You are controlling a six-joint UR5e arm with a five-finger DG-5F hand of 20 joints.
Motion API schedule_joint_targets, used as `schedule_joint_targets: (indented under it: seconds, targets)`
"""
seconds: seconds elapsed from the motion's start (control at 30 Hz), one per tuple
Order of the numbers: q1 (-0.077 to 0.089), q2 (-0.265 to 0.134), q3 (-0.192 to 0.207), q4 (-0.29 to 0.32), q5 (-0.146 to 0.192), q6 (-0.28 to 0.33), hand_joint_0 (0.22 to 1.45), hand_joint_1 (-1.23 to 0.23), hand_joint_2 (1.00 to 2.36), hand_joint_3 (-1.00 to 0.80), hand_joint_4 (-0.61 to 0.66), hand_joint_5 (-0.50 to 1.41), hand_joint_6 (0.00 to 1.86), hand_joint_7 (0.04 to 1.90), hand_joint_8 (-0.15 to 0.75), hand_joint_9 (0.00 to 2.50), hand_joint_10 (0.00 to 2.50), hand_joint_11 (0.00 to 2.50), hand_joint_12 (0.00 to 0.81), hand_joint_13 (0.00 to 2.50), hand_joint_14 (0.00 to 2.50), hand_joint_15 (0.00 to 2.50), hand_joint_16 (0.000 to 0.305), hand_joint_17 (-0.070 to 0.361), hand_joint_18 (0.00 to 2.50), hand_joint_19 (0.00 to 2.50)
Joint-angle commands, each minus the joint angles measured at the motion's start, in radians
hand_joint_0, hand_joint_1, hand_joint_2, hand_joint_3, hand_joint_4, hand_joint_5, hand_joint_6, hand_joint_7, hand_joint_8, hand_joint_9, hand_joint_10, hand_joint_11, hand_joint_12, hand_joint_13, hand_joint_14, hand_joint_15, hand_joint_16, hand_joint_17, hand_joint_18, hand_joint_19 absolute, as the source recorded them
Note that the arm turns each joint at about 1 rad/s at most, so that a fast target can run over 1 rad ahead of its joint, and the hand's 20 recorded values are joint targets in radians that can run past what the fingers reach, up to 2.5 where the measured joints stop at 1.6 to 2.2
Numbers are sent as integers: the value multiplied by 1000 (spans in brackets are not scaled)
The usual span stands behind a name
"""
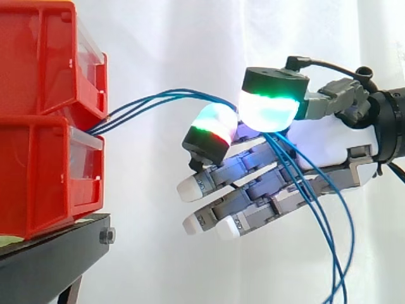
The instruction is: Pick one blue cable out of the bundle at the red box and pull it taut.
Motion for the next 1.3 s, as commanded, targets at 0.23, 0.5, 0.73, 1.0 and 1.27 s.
schedule_joint_targets:
  seconds: [0.23,0.5,0.73,1.0,1.27]
  targets:
    - [0,0,7,-11,0,0,554,-690,1000,-500,93,-153,834,980,221,507,4,193,365,85,0,0,56,127,198,142]
    - [0,0,7,-11,0,0,613,-711,1014,-280,57,-142,843,1033,229,536,7,199,357,111,0,0,55,123,220,137]
    - [0,0,9,-11,0,0,647,-826,1020,-148,59,-149,861,1042,231,540,5,216,358,143,0,0,55,124,262,124]
    - [0,0,9,-11,0,0,725,-896,1017,-228,-84,-164,872,1041,210,505,4,204,358,132,0,0,55,123,256,105]
    - [0,0,9,-11,0,0,783,-909,1014,-303,-157,-178,880,1136,201,494,4,183,351,114,0,0,54,122,229,99]
